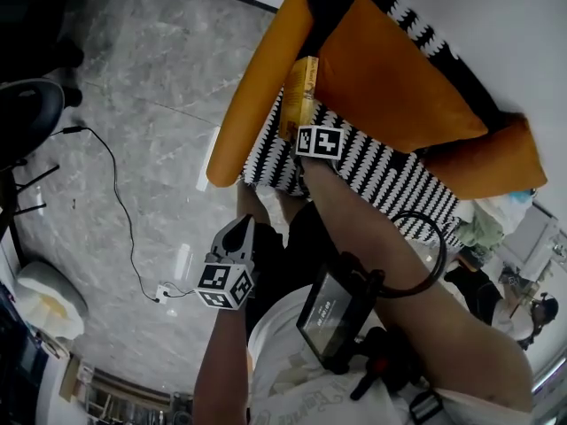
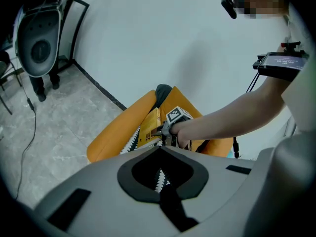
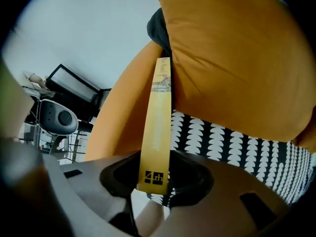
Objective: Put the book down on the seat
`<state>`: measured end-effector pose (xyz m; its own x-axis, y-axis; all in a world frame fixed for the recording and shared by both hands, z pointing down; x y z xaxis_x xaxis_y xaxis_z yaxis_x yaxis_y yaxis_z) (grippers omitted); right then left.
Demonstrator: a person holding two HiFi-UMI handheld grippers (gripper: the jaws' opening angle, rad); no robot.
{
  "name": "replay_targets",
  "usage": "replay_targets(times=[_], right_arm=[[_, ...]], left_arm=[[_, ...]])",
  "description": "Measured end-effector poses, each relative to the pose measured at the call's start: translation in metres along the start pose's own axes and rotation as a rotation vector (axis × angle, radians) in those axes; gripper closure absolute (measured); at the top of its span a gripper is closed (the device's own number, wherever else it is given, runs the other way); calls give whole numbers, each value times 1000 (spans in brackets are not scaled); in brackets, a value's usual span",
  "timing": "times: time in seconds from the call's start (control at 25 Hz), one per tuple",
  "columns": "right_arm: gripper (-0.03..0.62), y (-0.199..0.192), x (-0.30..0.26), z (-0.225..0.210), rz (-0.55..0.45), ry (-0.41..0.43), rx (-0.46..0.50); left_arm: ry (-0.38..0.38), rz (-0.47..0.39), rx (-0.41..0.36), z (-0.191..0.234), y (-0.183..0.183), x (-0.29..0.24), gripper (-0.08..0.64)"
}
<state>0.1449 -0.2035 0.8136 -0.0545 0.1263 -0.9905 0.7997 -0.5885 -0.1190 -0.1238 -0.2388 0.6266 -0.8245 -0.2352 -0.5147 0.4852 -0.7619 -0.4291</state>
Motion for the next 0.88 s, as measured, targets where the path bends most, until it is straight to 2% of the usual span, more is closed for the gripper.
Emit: replay_targets(times=[0.12, 0.24, 0.48, 0.68, 0.76, 0.88], right_arm=[[419, -2, -2, 14, 28, -47, 46], [403, 1, -2, 23, 24, -36, 83], [356, 2, 2, 36, -21, 105, 77], [356, 1, 11, 47, -72, 203, 29], [367, 2, 12, 49, -85, 209, 6], [435, 2, 13, 46, -108, 203, -25]], left_arm=[[-3, -11, 12, -1, -2, 4, 548], [-8, -17, 21, -1, -6, 7, 548], [-12, -22, 27, 6, -7, 15, 548], [-5, -28, 18, 12, -3, 24, 548], [-2, -28, 15, 13, -2, 26, 548], [-1, -24, 9, 13, -2, 27, 548]])
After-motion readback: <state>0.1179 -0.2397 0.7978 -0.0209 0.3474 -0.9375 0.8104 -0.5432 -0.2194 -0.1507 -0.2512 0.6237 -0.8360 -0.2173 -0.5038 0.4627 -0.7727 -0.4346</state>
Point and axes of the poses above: the fingertips, and each gripper's own axes: x backward along the fingers, z to its left, y out of its top, the point moved 8 cm from there along x, backward along the fingers, and after that the axes turned 15 degrees about -y, right-handed, at the moved point
